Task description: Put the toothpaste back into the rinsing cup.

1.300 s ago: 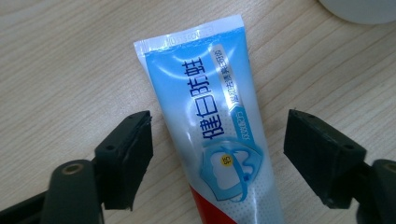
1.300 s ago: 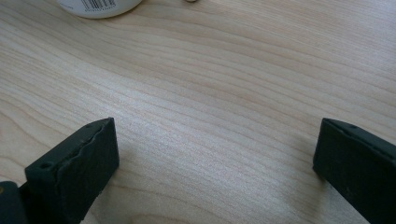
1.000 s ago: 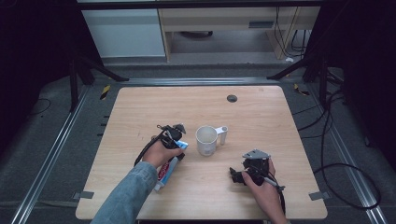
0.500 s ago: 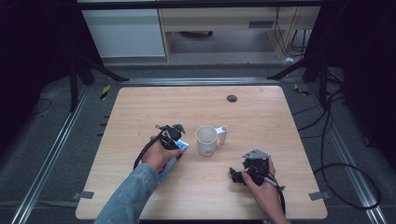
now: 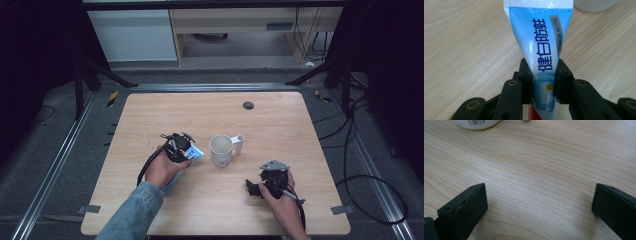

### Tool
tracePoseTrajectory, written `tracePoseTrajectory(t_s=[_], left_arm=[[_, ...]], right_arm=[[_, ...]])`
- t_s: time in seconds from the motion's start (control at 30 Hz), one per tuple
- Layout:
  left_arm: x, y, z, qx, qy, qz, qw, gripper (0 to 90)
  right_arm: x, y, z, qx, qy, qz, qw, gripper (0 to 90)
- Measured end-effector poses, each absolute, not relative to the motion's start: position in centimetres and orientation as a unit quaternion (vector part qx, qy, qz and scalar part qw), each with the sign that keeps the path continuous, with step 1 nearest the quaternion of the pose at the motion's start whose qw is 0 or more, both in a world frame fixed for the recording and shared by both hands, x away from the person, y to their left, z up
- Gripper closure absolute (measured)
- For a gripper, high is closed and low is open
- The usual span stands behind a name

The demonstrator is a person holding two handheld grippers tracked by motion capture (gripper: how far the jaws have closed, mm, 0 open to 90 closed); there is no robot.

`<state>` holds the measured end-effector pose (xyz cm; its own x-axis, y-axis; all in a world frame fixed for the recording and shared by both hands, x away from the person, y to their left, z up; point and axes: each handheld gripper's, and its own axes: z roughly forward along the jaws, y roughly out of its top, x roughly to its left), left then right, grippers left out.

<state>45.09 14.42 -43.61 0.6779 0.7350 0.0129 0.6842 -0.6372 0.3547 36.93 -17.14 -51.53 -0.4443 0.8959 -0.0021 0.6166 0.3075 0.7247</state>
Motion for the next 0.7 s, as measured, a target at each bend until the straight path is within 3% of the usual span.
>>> tracePoseTrajectory(t_s=[0.7], left_arm=[[45.0, 15.8, -37.9, 0.888, 0.389, 0.121, 0.212, 72.2]], right_arm=[[36.9, -17.1, -51.5, 0.484, 0.781, 0.335, 0.209, 0.4]])
